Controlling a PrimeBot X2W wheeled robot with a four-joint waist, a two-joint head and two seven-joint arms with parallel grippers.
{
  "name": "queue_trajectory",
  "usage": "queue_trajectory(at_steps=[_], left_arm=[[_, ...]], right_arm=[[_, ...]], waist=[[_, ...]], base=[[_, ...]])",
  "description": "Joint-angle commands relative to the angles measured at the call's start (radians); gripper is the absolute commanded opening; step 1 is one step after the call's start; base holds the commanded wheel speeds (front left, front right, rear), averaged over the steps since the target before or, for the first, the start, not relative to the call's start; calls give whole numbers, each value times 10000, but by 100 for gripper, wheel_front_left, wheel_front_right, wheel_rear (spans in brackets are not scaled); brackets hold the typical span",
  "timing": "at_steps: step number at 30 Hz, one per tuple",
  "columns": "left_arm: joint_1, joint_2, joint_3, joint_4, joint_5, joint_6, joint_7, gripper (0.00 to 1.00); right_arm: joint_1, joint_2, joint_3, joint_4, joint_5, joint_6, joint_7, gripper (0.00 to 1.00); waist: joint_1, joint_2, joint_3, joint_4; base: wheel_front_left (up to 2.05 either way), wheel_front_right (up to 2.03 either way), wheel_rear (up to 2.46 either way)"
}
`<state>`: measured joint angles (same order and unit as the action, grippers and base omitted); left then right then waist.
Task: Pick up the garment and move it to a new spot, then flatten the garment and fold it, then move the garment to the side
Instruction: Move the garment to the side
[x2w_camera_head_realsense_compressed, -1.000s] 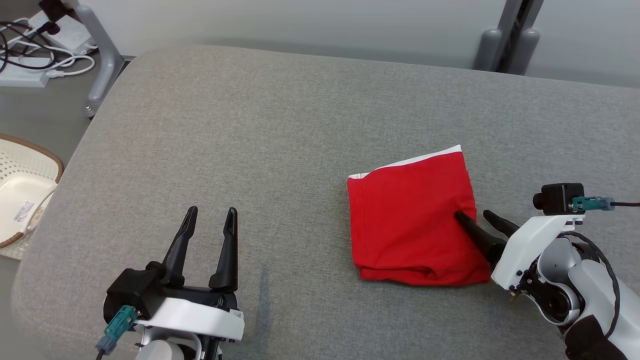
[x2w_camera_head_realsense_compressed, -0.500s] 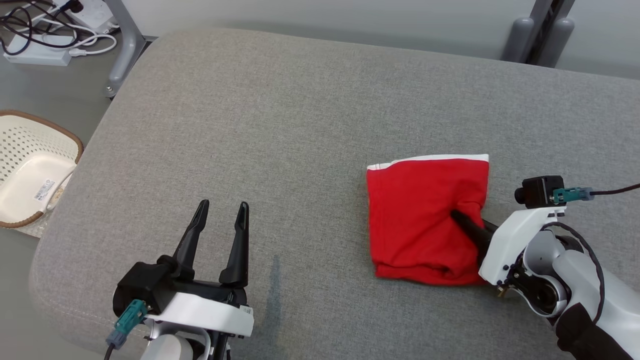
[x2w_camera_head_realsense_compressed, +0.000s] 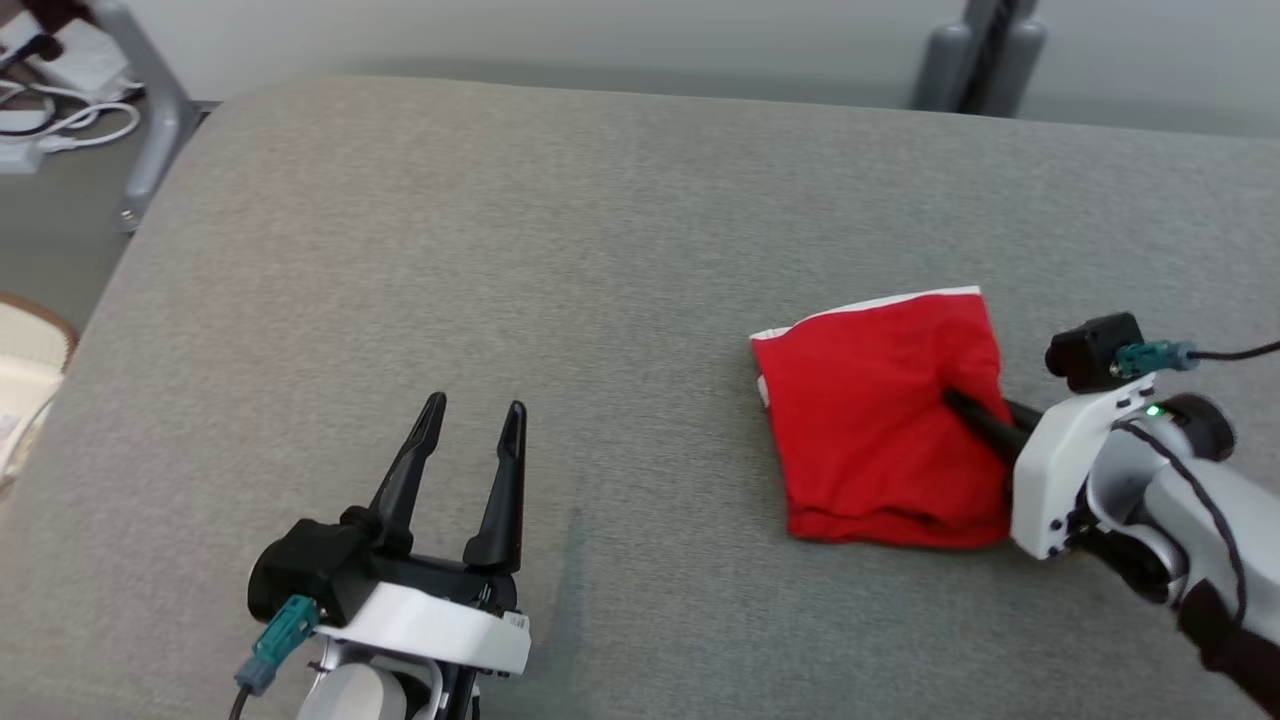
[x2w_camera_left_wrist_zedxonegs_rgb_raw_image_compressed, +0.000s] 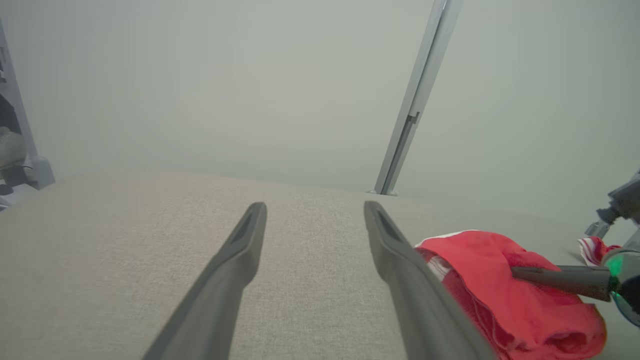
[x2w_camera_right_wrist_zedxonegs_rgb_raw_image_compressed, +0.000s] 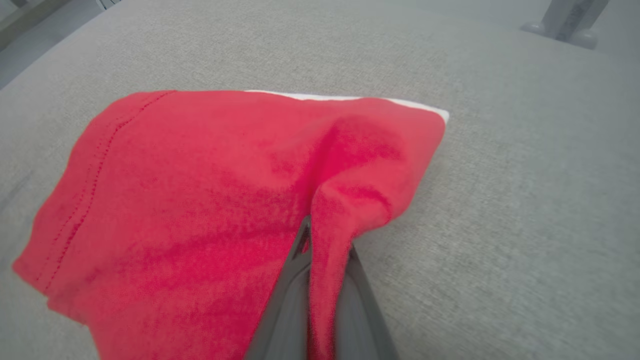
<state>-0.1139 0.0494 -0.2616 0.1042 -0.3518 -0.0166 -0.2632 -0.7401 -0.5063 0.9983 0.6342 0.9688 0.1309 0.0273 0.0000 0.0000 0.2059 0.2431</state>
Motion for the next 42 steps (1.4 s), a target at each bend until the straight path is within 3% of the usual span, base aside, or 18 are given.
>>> queue_trajectory(at_steps=[1,6,16,21,29,34,42], left_arm=[[-304,32,-59,-86,53,-2,-3,100],[-596,34,-174,-180,76,-9,-2,100],[-1642,36,-443,-85,92,-174,-1,100],[-2137,39,-644,53,277,-349,-3,100],[-2694,39,-818,131,147,-452,-3,100],[-2948,36,-946,184,33,-503,-3,100],[-3074,36,-1149,218,-102,-451,-3,100]], right_arm=[[-379,-409,265,-124,-330,-4,-93,0],[-1083,-1168,774,-578,-834,-4,-97,0],[-2247,-3789,975,-1861,-1774,-5,-258,0],[-2339,-5003,758,-1969,-2133,-5,-304,0],[-2218,-6785,600,-1463,-2588,-5,-74,0],[-2183,-7305,369,-841,-2611,-5,-126,0],[-2087,-7145,164,-16,-2976,-5,-216,0]], waist=[[0,0,179,-549],[0,0,555,-1328],[0,0,1782,-2732],[0,0,2386,-2935],[0,0,3161,-2643],[0,0,3533,-2304],[0,0,3743,-1918]], base=[[0,0,0],[0,0,0],[0,0,0],[0,0,0],[0,0,0],[0,0,0],[0,0,0]])
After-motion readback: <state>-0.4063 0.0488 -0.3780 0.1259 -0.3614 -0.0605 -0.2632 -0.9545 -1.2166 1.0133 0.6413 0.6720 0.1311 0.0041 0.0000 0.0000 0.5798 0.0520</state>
